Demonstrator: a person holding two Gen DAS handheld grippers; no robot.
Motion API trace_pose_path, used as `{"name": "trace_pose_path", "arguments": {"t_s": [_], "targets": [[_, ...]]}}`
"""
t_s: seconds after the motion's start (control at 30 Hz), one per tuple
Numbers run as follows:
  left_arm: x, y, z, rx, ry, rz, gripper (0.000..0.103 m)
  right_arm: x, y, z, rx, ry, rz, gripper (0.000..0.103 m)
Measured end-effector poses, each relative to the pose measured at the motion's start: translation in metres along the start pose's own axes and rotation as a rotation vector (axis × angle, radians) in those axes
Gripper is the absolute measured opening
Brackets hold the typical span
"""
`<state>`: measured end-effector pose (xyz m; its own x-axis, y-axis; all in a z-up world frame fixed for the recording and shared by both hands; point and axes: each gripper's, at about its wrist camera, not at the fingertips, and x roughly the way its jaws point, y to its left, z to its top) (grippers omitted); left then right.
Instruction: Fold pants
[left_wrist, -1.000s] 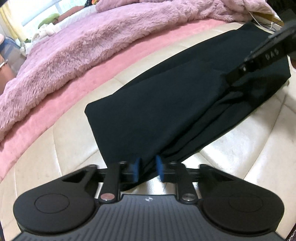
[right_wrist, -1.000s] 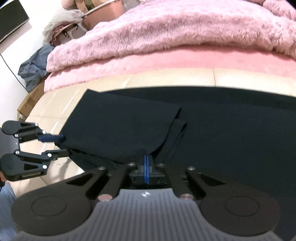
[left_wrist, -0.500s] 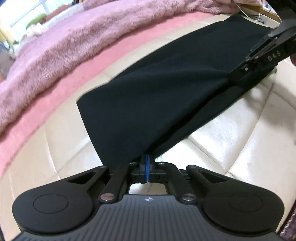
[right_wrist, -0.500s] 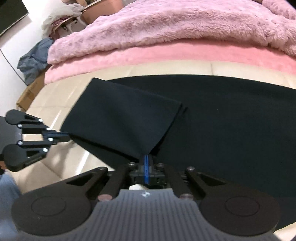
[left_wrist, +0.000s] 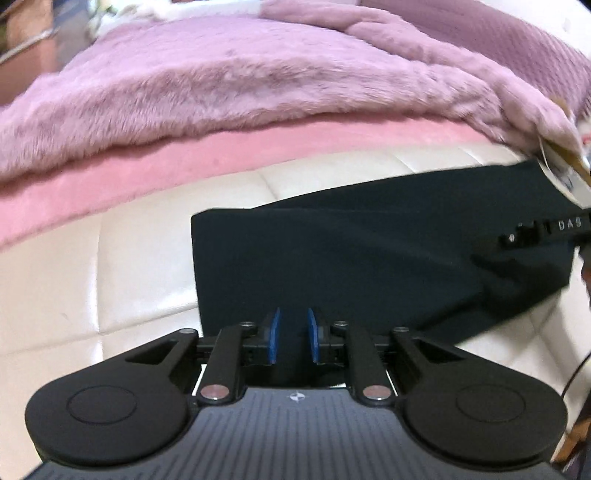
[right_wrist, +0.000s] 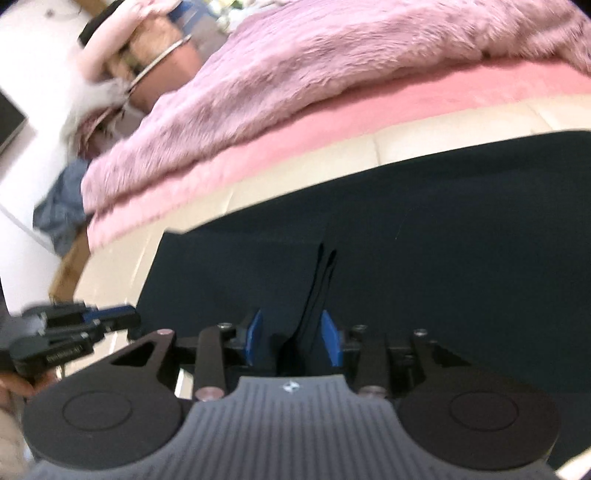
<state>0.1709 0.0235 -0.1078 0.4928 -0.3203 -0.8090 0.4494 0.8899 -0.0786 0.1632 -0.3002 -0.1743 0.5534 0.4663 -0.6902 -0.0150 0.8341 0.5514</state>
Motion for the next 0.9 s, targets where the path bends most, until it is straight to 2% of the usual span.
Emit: {"name": "trace_pose_path", "arguments": {"t_s": [0.17,0.27,0.4,0.47,0.5,0.53,0.67,0.77,0.9], "targets": [[0.020,-0.004,-0.003,-0.015,0.032,-0.018,0.018,0.019,-0.023,0.004,0.141,-0.008,0.058,0.036],[0.022,-0.006,-0.007,-0.030,0.023,-0.024,0.018,0.025,-0.033,0.000,0.208,-0.015,0.118,0.036],[0.021,-0.003,-0.008,-0.048,0.019,-0.031,0.018,0.032,-0.035,-0.005,0.225,-0.006,0.177,0.034],[0.021,-0.004,-0.008,-0.045,0.020,-0.028,0.018,0.033,-0.036,-0.007,0.245,-0.005,0.196,0.024],[0.022,-0.005,-0.008,-0.042,0.021,-0.025,0.018,0.035,-0.036,-0.008,0.245,-0.004,0.181,0.008],[0.022,-0.006,-0.007,-0.040,0.022,-0.022,0.018,0.036,-0.036,-0.007,0.239,-0.005,0.161,0.001],[0.015,-0.008,-0.007,-0.056,0.000,-0.007,0.018,0.031,-0.028,-0.005,0.208,-0.022,0.143,0.000],[-0.003,-0.009,-0.008,-0.102,-0.054,0.009,0.018,0.014,-0.007,0.004,0.130,-0.040,0.126,0.000],[-0.033,-0.006,-0.008,-0.171,-0.123,0.038,0.018,-0.023,0.030,0.032,-0.006,-0.067,0.114,0.000]]}}
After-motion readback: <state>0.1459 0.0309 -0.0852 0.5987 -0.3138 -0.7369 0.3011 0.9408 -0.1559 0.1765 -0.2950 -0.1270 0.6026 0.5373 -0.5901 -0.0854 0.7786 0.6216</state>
